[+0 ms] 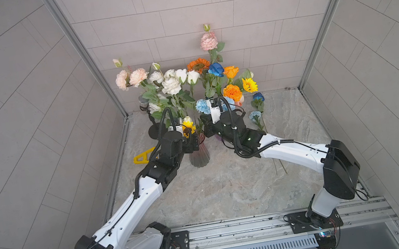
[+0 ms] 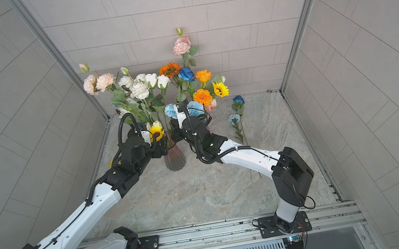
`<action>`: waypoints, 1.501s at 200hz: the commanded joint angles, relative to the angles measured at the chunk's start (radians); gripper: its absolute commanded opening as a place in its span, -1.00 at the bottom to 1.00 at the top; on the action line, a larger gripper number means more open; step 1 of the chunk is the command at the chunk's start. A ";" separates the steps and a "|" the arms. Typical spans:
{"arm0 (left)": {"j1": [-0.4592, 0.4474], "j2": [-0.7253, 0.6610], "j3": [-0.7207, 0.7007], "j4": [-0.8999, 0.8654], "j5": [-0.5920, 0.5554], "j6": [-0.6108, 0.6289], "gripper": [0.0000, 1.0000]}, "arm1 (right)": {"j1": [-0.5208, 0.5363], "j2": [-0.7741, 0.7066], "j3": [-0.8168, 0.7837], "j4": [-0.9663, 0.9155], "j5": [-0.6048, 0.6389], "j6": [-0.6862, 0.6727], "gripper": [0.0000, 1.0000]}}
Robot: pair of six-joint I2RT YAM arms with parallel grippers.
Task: Pick out blue flowers from the vase
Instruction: Pick up the flower from the vase, then place the flower at the center of the board.
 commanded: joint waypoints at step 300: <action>0.033 0.066 0.056 0.001 -0.012 -0.023 1.00 | -0.253 -0.611 0.177 -0.450 -0.045 -0.189 -1.00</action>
